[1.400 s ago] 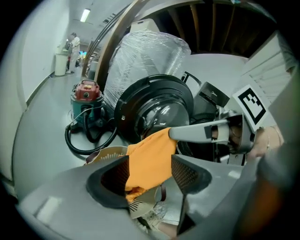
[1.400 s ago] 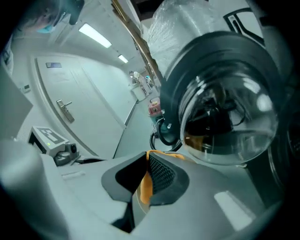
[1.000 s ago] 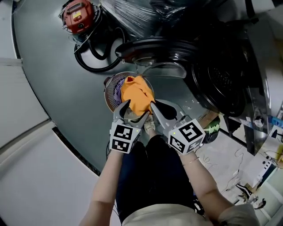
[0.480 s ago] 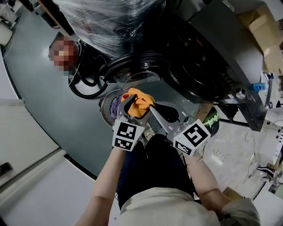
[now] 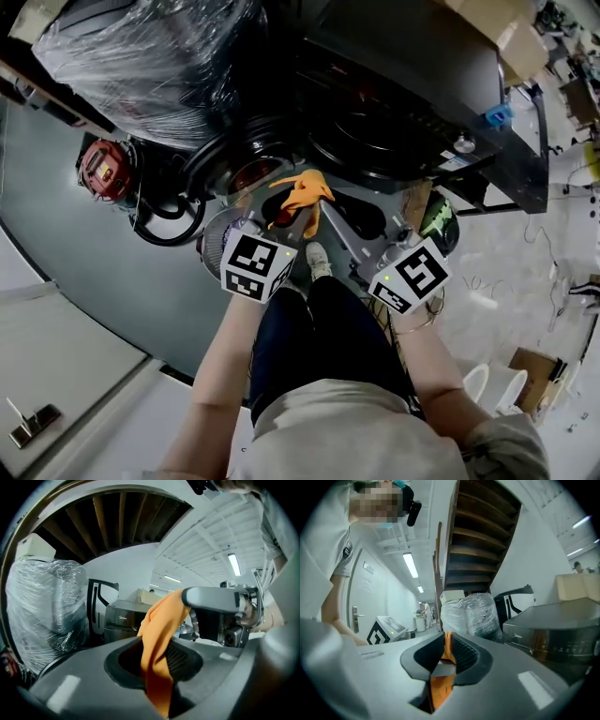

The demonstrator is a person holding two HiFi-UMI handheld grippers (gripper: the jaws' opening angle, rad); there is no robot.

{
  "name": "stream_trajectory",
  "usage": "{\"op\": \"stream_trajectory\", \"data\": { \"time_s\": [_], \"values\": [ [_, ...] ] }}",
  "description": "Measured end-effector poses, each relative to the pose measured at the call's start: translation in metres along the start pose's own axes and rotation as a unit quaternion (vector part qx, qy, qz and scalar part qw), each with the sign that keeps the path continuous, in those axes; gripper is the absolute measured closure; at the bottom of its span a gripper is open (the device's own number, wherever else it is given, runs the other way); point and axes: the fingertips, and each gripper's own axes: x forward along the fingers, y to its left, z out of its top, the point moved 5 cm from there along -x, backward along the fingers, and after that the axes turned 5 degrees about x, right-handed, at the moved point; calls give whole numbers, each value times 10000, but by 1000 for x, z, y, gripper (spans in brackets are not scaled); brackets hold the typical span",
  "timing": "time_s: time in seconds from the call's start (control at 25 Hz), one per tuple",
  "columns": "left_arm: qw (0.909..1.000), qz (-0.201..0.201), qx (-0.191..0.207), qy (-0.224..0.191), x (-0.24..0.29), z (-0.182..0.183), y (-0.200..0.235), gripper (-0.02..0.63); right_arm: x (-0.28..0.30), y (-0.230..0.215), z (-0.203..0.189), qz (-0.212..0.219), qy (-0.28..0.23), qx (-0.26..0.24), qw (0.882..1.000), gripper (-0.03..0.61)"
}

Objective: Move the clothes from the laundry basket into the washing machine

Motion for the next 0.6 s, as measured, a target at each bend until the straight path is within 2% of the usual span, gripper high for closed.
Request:
{"op": "stream_trajectory", "data": {
  "time_s": [0.04,0.12,0.16,0.4,0.6],
  "values": [
    [10000,-71,12,8,5,4,-2,517,-7,-6,-1,-159,-116,120,9997,496],
    [9998,-192,7,2,16,10,-4,517,-19,-21,-8,-440,-225,360,9981,393],
    [9997,-240,-7,-9,22,13,-5,517,-24,-29,-14,-543,-214,462,9972,365],
    [9989,-441,-159,-39,62,20,-9,517,-42,-73,-67,-901,152,957,9912,280],
    [9978,-555,-324,-135,99,25,-12,517,-38,-112,-116,-1044,506,1219,9857,175]
  ]
}}
